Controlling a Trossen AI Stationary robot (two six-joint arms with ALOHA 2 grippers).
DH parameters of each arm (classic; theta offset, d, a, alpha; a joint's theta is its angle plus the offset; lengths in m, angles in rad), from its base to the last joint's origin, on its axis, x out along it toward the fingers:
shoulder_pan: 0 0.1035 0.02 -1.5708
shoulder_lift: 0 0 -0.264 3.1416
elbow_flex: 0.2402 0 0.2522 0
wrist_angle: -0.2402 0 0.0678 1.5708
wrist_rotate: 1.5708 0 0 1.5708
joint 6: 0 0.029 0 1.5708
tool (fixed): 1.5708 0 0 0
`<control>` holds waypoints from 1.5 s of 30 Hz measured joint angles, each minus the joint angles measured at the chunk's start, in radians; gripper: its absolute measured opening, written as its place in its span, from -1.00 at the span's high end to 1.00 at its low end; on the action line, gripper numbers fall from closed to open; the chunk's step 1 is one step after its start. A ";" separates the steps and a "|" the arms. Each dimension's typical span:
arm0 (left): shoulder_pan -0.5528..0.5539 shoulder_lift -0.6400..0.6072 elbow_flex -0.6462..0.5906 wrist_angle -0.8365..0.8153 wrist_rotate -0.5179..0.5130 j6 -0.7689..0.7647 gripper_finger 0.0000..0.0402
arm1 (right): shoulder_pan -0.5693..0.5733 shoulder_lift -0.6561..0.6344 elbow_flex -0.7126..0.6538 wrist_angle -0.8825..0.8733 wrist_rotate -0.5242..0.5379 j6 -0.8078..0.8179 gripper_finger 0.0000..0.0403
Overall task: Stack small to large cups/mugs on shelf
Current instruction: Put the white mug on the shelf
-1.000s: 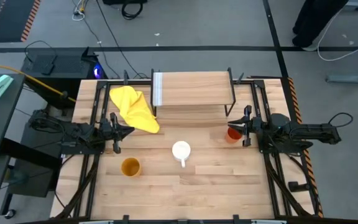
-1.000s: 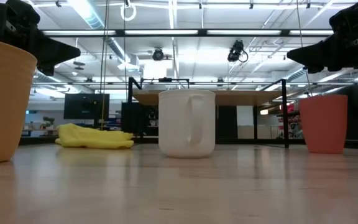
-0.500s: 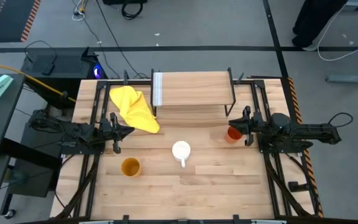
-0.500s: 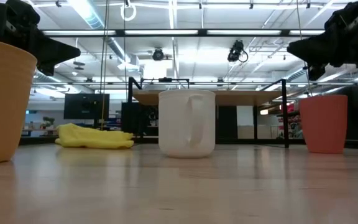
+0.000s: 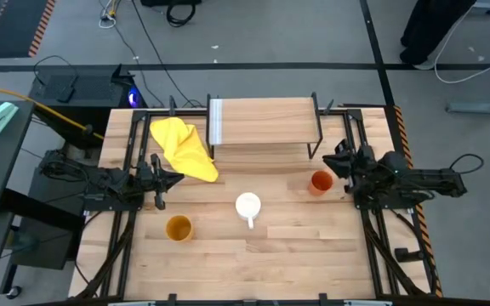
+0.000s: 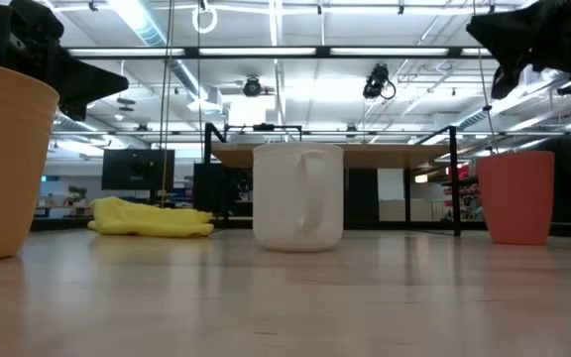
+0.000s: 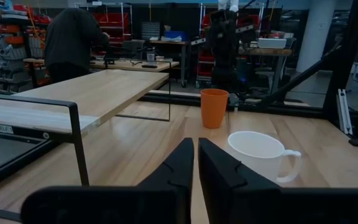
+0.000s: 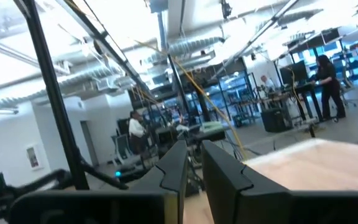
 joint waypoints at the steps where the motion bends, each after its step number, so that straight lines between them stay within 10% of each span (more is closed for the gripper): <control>1: 0.000 0.000 0.000 0.000 0.000 0.000 0.87 | 0.000 0.000 0.011 0.000 -0.005 0.001 0.71; 20: 0.000 0.000 0.000 -0.002 0.001 -0.058 0.88 | 0.110 0.444 0.313 -0.173 -0.164 0.014 0.71; 38: 0.000 0.000 0.000 -0.017 0.001 -0.113 0.87 | 0.654 0.832 0.314 0.005 0.485 -0.059 0.71; 45: 0.000 0.000 0.000 -0.019 0.001 -0.113 0.87 | 0.701 0.954 0.314 0.115 0.565 -0.039 0.71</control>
